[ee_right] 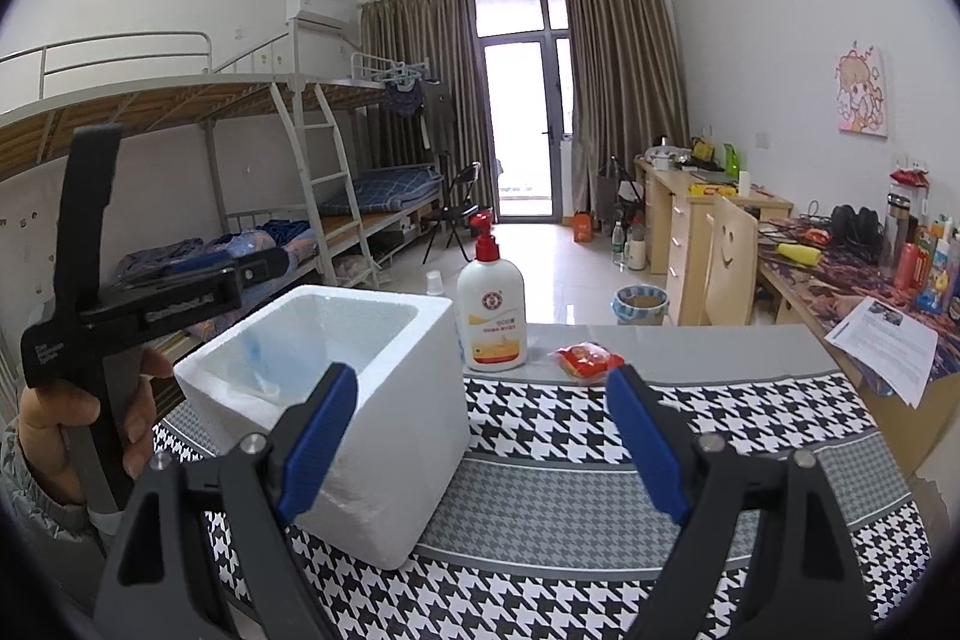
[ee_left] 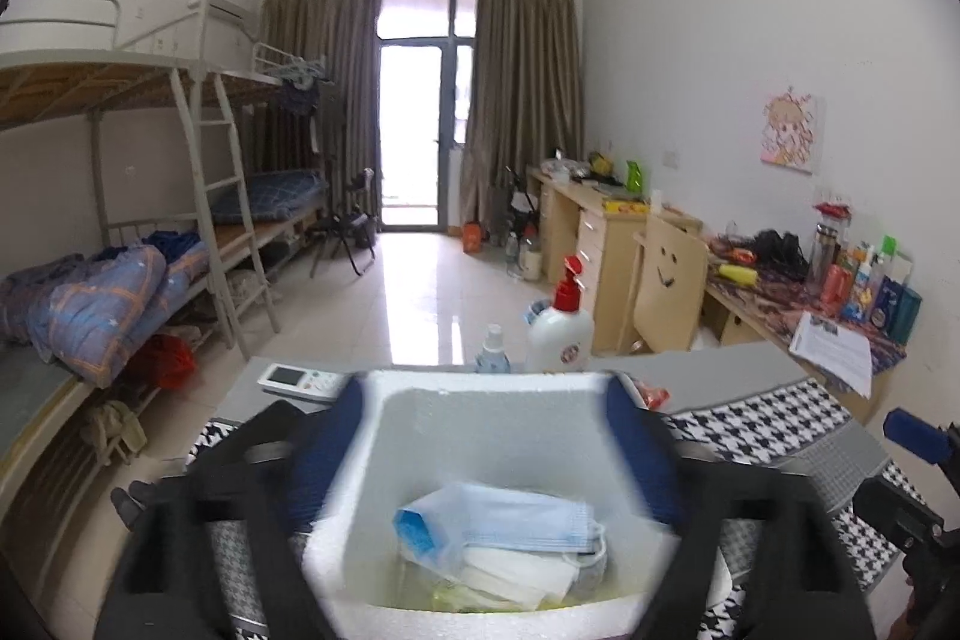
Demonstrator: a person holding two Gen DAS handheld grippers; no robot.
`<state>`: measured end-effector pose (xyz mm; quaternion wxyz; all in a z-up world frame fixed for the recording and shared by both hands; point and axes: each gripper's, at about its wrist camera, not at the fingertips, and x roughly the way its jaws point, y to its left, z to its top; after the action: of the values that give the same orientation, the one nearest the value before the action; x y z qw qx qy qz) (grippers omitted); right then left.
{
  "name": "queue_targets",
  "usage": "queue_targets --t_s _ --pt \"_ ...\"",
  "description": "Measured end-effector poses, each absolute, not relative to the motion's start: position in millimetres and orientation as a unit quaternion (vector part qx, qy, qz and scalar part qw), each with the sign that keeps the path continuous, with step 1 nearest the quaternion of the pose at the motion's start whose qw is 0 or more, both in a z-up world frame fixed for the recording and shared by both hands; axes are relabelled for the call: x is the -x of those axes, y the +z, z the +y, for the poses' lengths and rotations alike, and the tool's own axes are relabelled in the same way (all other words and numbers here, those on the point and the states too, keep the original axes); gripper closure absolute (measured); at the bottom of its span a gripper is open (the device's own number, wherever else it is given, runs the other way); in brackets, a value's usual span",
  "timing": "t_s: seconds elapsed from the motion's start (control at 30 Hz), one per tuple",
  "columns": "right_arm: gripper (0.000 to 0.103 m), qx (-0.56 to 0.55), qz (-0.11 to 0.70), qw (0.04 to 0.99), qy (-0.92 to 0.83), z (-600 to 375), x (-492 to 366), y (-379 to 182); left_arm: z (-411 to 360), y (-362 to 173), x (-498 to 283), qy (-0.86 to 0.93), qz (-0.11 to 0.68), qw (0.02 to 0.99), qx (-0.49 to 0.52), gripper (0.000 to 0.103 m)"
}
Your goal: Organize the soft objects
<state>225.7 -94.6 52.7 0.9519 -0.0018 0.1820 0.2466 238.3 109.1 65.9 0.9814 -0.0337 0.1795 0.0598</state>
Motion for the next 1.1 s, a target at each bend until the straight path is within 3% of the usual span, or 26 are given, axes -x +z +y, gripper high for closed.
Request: queue_targets --t_s 0.4,1.1 --pt "0.015 0.003 0.179 0.95 0.254 -93 -220 54 109 71 -229 0.064 0.169 0.983 0.029 0.001" --pt "0.015 0.013 0.137 0.951 0.278 -94 -156 73 98 82 -141 0.089 0.131 0.987 0.025 0.001"
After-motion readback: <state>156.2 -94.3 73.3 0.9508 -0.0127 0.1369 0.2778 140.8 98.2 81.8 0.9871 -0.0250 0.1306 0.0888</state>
